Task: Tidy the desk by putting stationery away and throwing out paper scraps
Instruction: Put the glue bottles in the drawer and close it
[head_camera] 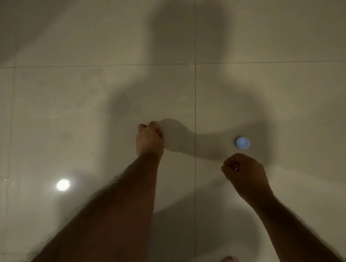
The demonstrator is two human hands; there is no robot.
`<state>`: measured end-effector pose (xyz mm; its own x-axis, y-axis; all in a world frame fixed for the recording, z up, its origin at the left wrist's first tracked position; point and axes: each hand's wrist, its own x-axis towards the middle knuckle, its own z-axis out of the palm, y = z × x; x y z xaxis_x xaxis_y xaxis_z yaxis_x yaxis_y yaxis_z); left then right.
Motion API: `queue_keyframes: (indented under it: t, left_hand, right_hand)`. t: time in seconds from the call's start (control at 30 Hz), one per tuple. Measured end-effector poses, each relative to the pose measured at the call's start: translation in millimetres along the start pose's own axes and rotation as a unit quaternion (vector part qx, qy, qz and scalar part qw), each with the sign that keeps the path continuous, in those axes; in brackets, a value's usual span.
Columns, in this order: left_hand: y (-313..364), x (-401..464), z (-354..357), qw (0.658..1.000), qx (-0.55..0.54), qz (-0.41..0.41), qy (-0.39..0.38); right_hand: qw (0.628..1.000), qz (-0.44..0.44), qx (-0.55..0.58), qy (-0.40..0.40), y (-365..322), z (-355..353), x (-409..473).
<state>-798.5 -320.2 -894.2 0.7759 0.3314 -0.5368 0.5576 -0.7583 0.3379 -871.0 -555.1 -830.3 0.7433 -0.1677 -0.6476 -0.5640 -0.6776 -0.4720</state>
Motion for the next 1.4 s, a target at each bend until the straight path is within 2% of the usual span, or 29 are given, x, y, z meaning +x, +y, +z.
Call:
queue_keyframes:
  t: [0.13, 0.27, 0.53, 0.67, 0.73, 0.8, 0.87, 0.97, 1.1, 1.3, 1.4]
  left_hand:
    - [9.0, -15.4, 6.8, 0.998, -0.062, -0.003, -0.018]
    - [30.5, -46.0, 17.1, 0.988, -0.132, -0.002, -0.082]
    - [57.5, -67.3, 26.3, 0.952, -0.26, -0.025, -0.16]
    - [58.7, -71.8, 18.2, 0.939, -0.293, -0.039, -0.174]
    - [58.8, -73.2, 12.9, 0.937, -0.292, -0.037, -0.187]
    - [63.5, -78.0, 0.6, 0.937, -0.293, -0.04, -0.184]
    - [75.4, -88.6, -17.7, 0.932, -0.308, -0.053, -0.182]
    - [110.5, -121.0, -67.5, 0.923, -0.327, -0.062, -0.191]
    - [171.0, -177.6, -160.0, 0.907, -0.36, -0.048, -0.213]
    - [272.9, -283.6, -352.8, 0.901, -0.385, 0.018, -0.2]
    - [315.8, -338.2, -448.9, 0.899, -0.391, 0.063, -0.188]
  right_hand:
    - [0.998, 0.009, -0.001, 0.057, 6.1, -11.2, 4.4]
    - [0.991, 0.007, -0.057, 0.12, 12.8, -21.6, 21.4]
    - [0.989, 0.017, -0.135, 0.052, 11.6, -8.2, 71.0]
    - [0.984, 0.034, -0.15, 0.09, 14.7, 7.3, 75.8]
    - [0.992, 0.015, -0.08, 0.098, 18.0, 10.2, 70.5]
    - [0.989, 0.027, 0.11, 0.092, 9.5, 1.4, 57.3]
    - [0.945, 0.056, 0.319, 0.041, -12.0, -17.4, 33.1]
    - [0.88, 0.045, 0.472, -0.029, -53.8, -66.2, -19.0]
    - [0.842, 0.012, 0.535, -0.072, -119.1, -150.9, -97.9]
    - [0.792, -0.051, 0.596, -0.123, -234.0, -314.9, -234.7]
    - [0.779, -0.082, 0.607, -0.134, -287.4, -393.3, -304.4]
